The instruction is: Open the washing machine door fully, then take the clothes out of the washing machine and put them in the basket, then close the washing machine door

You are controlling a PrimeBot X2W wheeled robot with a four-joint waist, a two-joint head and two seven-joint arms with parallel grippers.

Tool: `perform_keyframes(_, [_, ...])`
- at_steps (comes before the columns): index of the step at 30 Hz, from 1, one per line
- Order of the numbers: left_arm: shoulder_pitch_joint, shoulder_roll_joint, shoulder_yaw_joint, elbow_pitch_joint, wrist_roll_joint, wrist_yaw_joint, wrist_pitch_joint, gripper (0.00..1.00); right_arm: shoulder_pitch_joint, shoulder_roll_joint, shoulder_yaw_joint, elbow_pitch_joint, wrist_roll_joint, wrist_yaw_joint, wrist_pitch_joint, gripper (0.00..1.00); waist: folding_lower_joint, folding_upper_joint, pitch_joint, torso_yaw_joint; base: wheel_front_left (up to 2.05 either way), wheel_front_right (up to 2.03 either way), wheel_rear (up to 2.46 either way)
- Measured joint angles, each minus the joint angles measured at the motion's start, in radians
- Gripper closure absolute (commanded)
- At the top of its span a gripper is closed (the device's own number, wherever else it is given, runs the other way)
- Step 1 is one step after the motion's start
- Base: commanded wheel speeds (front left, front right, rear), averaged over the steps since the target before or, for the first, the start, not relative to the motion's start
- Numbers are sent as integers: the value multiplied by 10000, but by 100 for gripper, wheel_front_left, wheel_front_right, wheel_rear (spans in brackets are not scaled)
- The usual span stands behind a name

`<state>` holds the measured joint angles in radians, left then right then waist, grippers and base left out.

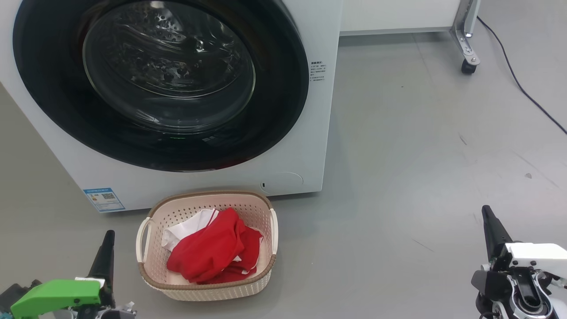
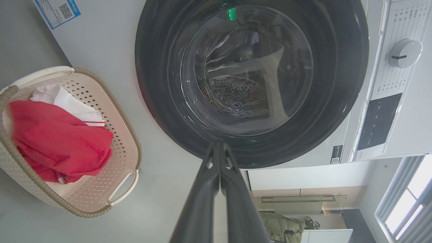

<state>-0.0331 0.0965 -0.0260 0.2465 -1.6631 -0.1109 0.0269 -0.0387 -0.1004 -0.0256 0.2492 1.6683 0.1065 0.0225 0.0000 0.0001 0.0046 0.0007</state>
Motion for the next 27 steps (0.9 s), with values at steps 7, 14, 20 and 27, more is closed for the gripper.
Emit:
perform_keyframes(7, [-88, 0, 73, 50, -132, -12, 40, 100, -42, -25, -44, 58, 140, 58, 29, 100, 0, 0, -9, -7, 0, 0, 0])
perform_keyframes(14, [-88, 0, 82, 86, -132, -13, 40, 100, -50, -23, -46, 102, 140, 61, 31, 100, 0, 0, -11, -7, 0, 0, 0])
perform_keyframes(20, [-91, 0, 90, 121, -132, -15, 42, 100, -105, -23, -52, 140, 142, 65, 31, 100, 0, 0, -12, -7, 0, 0, 0])
perform_keyframes(27, [-97, 0, 98, 151, -132, -17, 42, 100, -138, -23, -58, 161, 140, 67, 31, 100, 0, 0, -14, -7, 0, 0, 0])
